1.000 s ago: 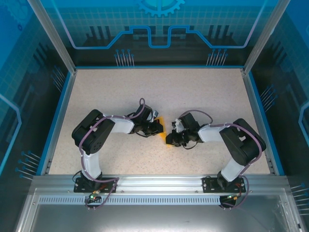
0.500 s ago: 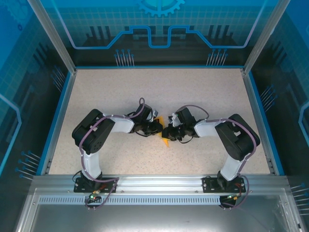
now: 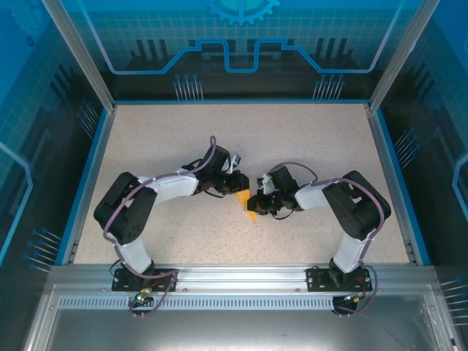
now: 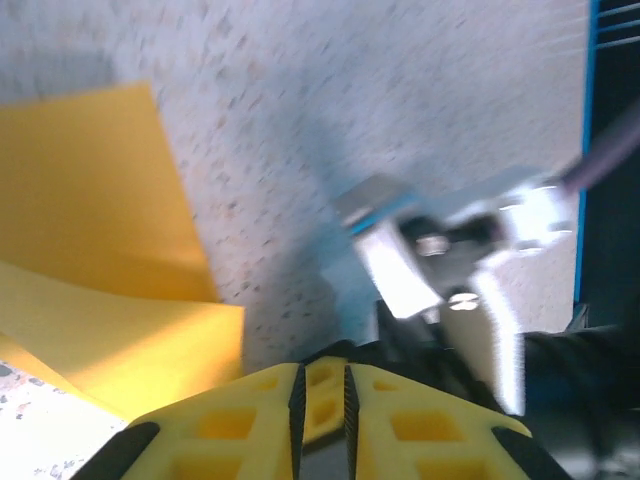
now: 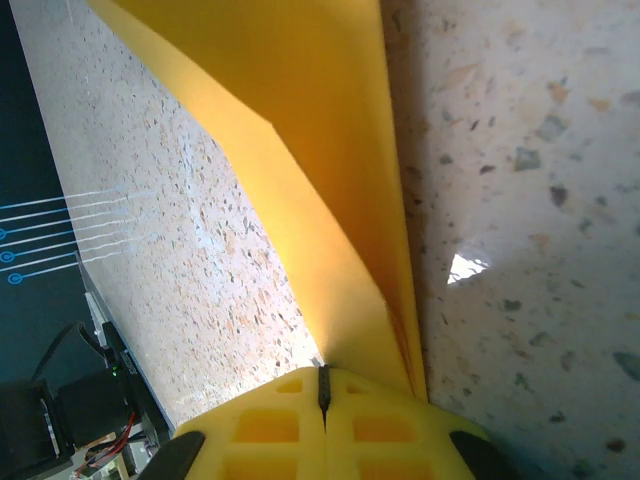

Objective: Fold a paper plane with a square sheet of paper (pick it up from the middle)
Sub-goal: Fold the wing for the fifth time at the center of the table.

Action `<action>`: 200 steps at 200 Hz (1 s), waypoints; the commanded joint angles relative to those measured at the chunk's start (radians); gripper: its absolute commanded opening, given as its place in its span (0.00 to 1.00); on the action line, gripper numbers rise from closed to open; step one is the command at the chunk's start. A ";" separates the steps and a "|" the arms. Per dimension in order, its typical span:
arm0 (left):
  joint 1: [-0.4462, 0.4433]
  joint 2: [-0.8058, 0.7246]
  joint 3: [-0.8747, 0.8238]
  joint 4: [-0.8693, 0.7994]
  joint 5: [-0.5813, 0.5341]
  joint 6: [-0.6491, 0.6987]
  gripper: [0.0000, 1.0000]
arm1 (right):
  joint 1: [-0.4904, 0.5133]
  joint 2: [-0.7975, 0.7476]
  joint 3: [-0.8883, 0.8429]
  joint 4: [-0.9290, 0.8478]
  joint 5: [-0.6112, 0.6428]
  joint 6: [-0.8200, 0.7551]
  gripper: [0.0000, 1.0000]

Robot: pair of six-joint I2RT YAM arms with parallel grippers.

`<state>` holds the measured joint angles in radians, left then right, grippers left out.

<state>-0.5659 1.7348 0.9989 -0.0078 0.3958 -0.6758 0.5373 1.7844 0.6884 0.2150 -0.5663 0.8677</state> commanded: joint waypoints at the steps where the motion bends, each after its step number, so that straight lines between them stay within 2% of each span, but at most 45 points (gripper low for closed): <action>1: 0.004 -0.038 0.004 -0.101 -0.096 0.039 0.20 | -0.008 0.042 -0.043 -0.131 0.074 -0.005 0.05; 34: 0.008 -0.008 -0.050 -0.023 -0.068 -0.008 0.15 | -0.008 0.045 -0.038 -0.134 0.076 -0.004 0.04; 77: 0.010 0.053 -0.060 0.057 -0.037 -0.033 0.14 | -0.007 0.050 -0.041 -0.135 0.075 -0.003 0.05; 131: 0.030 0.126 -0.058 0.088 -0.066 -0.035 0.13 | -0.007 0.051 -0.041 -0.137 0.071 -0.005 0.05; 200: 0.066 0.178 -0.027 0.043 -0.087 -0.018 0.12 | -0.007 0.042 -0.048 -0.162 0.075 -0.014 0.04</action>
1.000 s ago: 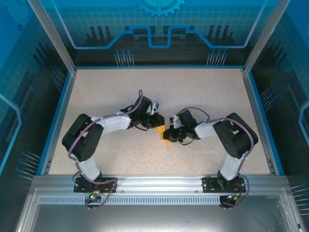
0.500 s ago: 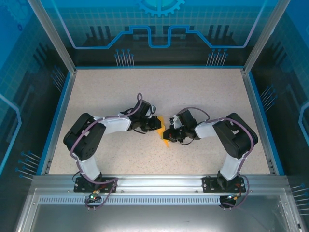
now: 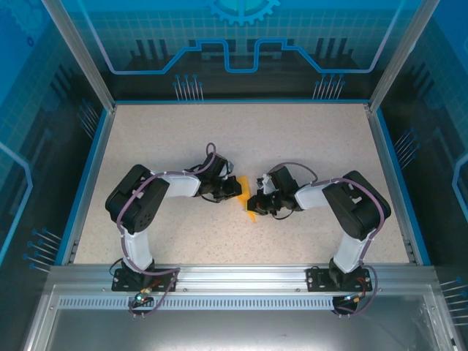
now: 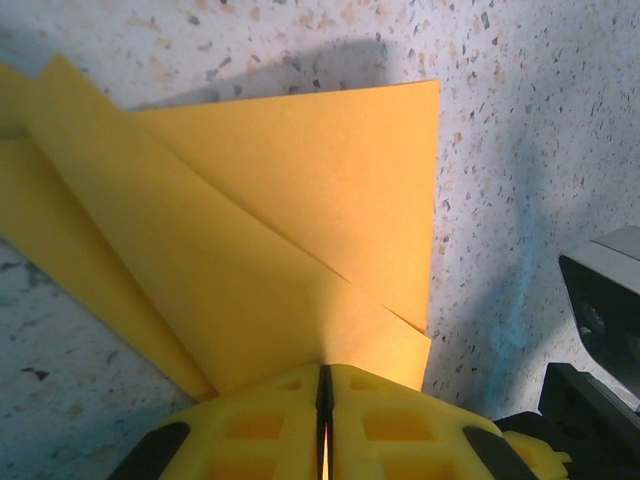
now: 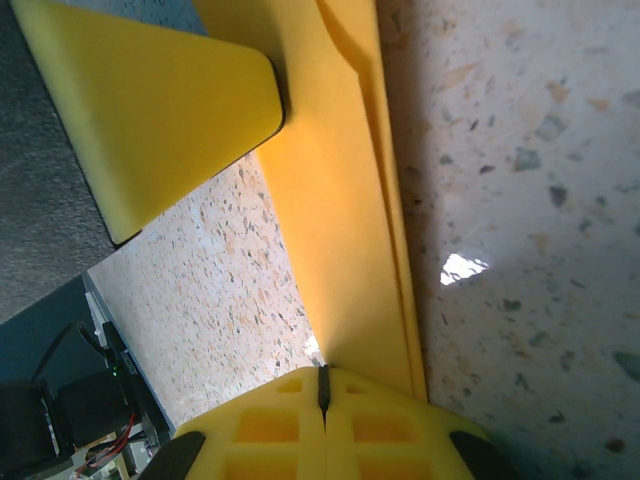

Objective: Fold a paper plane with a square sheet of paper (pick it up from the middle)
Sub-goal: Fold the wing for the fifth time at the center of the table.

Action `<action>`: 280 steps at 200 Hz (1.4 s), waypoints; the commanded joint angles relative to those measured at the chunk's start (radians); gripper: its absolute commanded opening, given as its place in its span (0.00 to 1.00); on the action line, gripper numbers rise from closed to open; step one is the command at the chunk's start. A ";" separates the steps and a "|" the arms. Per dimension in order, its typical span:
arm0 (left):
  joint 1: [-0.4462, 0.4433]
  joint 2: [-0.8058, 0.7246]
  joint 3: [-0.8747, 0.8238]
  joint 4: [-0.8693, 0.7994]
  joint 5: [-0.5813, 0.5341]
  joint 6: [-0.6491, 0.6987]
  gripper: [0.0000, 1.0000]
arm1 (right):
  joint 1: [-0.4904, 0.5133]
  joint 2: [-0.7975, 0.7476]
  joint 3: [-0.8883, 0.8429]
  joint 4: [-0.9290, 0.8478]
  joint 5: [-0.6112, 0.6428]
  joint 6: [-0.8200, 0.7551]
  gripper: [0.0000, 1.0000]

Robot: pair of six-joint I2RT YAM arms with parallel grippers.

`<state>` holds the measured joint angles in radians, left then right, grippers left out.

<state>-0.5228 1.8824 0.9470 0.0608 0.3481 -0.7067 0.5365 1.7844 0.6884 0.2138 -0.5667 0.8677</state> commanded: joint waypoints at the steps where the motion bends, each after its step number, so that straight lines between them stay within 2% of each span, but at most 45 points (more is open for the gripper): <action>1: 0.023 0.031 0.025 -0.027 -0.039 0.013 0.12 | -0.007 0.042 -0.048 -0.161 0.076 -0.013 0.04; 74: 0.064 0.041 0.080 -0.129 -0.087 0.018 0.11 | -0.006 0.036 -0.057 -0.173 0.078 -0.021 0.04; 131: 0.130 0.056 0.097 -0.101 -0.033 0.012 0.11 | -0.004 0.036 -0.062 -0.178 0.075 -0.027 0.04; 204: 0.188 0.069 0.144 -0.158 -0.029 0.064 0.11 | 0.000 0.032 -0.055 -0.169 0.059 -0.025 0.04; 280: 0.190 -0.089 0.186 -0.213 0.030 0.080 0.15 | 0.003 0.033 -0.035 -0.160 0.047 -0.016 0.04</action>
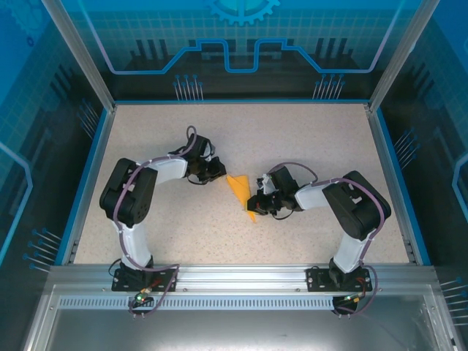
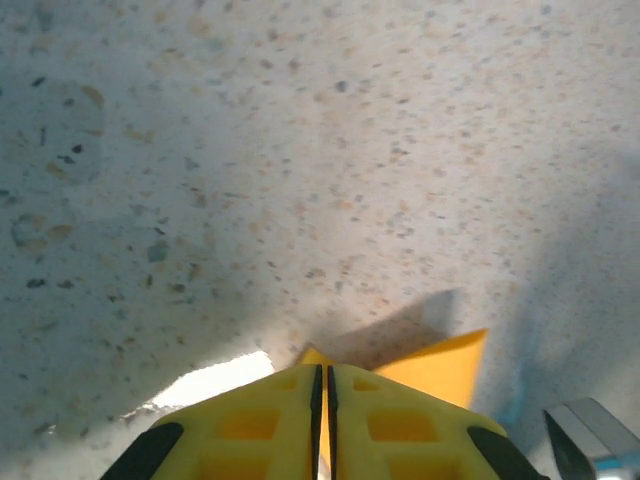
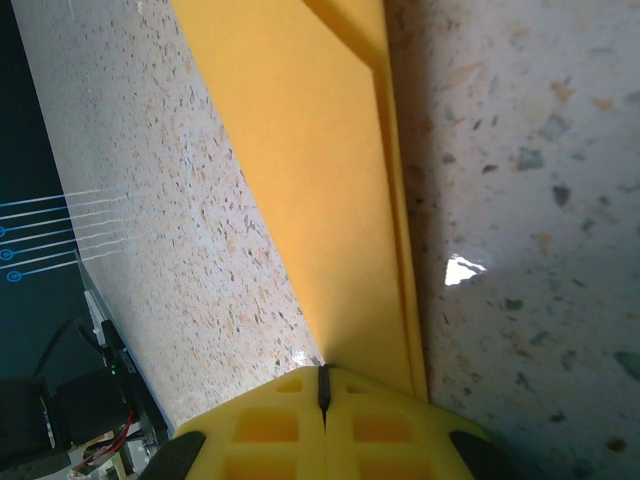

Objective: Fold a paper plane with a square sheet of paper (pick it up from the middle)
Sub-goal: Fold the wing for the fifth time at the center of the table.

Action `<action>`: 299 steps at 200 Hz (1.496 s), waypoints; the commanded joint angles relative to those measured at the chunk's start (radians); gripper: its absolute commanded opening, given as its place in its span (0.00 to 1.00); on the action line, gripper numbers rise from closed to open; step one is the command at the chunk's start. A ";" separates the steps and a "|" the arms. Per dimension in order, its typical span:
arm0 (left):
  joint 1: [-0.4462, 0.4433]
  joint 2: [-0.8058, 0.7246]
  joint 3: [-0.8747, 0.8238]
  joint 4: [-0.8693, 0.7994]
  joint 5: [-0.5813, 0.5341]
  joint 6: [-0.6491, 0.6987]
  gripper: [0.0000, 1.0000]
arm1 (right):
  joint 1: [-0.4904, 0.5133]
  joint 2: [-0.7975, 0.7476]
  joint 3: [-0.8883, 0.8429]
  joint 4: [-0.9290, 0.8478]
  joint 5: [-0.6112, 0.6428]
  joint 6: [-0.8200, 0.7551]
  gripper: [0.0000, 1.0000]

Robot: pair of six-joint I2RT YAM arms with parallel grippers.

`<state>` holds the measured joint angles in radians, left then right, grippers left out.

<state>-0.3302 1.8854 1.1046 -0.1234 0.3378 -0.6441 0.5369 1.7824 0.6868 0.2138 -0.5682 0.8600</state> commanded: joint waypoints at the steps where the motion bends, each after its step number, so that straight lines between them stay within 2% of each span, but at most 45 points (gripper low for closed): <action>1: -0.003 -0.095 0.027 -0.029 0.042 0.017 0.15 | 0.003 0.035 -0.033 -0.160 0.048 -0.009 0.05; 36: -0.072 -0.128 0.014 -0.010 0.109 0.009 0.16 | 0.005 0.034 -0.034 -0.152 0.053 -0.001 0.05; 74: -0.141 -0.064 0.001 0.018 0.122 0.000 0.15 | 0.004 0.027 -0.045 -0.101 0.031 0.018 0.05; 122: -0.142 0.057 0.006 0.039 0.116 0.006 0.13 | 0.005 -0.005 -0.012 -0.086 0.002 0.034 0.06; 173: -0.142 0.080 -0.011 0.012 0.066 0.041 0.13 | 0.020 -0.057 0.076 -0.113 -0.015 0.029 0.09; 257: -0.142 0.107 -0.024 0.024 0.072 0.030 0.12 | 0.024 0.090 0.156 -0.206 0.032 0.008 0.11; 299: -0.142 0.126 -0.021 0.011 0.063 0.034 0.11 | 0.021 0.051 0.121 -0.225 0.044 -0.003 0.11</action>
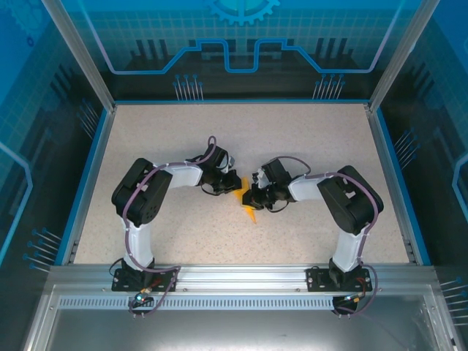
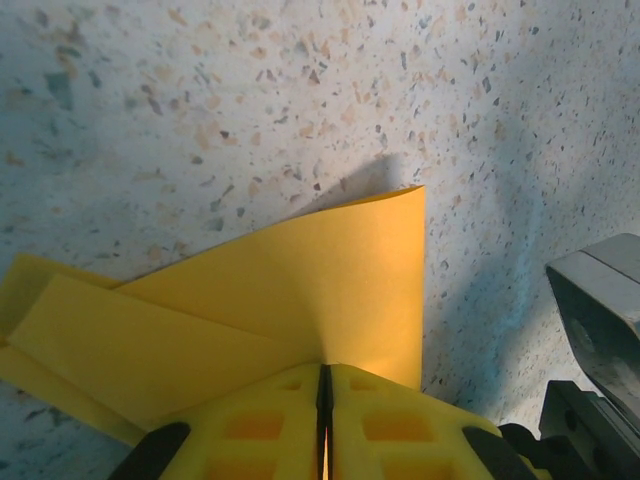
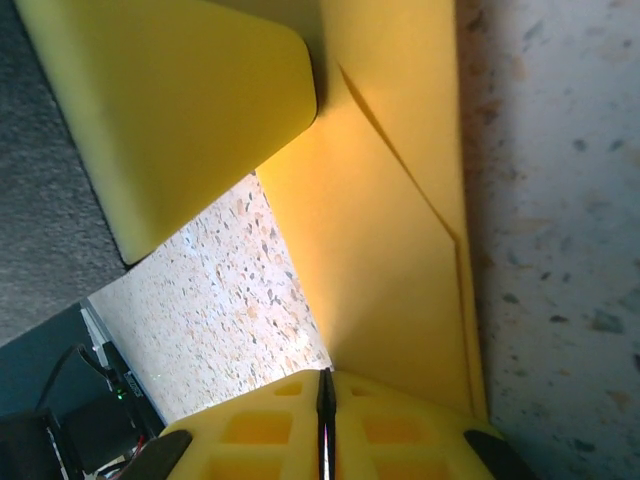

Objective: Fold a paper plane with a square sheet of paper (pick it up from the middle)
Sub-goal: Fold the wing for the fifth time at the center of the table.

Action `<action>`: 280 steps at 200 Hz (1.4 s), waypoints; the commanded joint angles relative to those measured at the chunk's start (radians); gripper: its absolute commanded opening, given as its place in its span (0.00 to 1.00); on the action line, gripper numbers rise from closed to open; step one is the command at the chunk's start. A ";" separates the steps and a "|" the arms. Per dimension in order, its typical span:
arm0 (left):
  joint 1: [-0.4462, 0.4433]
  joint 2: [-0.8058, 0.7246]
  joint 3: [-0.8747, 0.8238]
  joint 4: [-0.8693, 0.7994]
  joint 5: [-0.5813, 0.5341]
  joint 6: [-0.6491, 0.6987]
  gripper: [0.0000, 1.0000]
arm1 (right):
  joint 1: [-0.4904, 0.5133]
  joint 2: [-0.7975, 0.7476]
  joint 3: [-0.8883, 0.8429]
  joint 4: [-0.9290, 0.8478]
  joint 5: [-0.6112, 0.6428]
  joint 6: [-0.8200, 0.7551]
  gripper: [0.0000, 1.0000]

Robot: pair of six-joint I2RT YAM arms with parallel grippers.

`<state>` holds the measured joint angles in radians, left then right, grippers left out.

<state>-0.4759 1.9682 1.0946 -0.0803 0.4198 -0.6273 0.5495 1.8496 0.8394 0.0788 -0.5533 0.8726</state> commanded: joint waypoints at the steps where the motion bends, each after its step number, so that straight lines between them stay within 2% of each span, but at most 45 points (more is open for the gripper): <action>1: 0.004 0.044 -0.011 -0.032 -0.019 0.018 0.12 | 0.008 -0.019 -0.033 -0.089 0.029 -0.016 0.11; 33: 0.004 0.047 -0.020 -0.031 -0.022 0.020 0.11 | 0.013 -0.107 -0.046 -0.086 -0.013 -0.027 0.13; 61: 0.005 0.048 -0.021 -0.034 -0.025 0.023 0.11 | 0.032 -0.123 -0.065 -0.093 -0.043 -0.038 0.14; 87: 0.005 0.048 -0.025 -0.030 -0.027 0.023 0.11 | 0.027 -0.087 -0.094 -0.140 0.013 -0.057 0.13; 115: 0.005 0.046 -0.028 -0.031 -0.026 0.024 0.11 | 0.020 -0.054 -0.131 -0.115 0.024 -0.052 0.12; 166: 0.005 0.045 -0.026 -0.034 -0.026 0.026 0.11 | 0.020 -0.194 -0.174 -0.080 -0.014 -0.033 0.13; 239: 0.005 0.047 -0.015 -0.039 -0.024 0.027 0.11 | 0.032 -0.133 -0.225 -0.127 0.027 -0.056 0.12; 280: 0.006 0.045 -0.017 -0.047 -0.024 0.031 0.11 | 0.043 -0.221 -0.239 -0.158 0.031 -0.067 0.12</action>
<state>-0.4740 1.9720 1.0946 -0.0734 0.4248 -0.6247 0.5709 1.6615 0.6338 0.0288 -0.5468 0.8272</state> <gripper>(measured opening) 0.107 0.119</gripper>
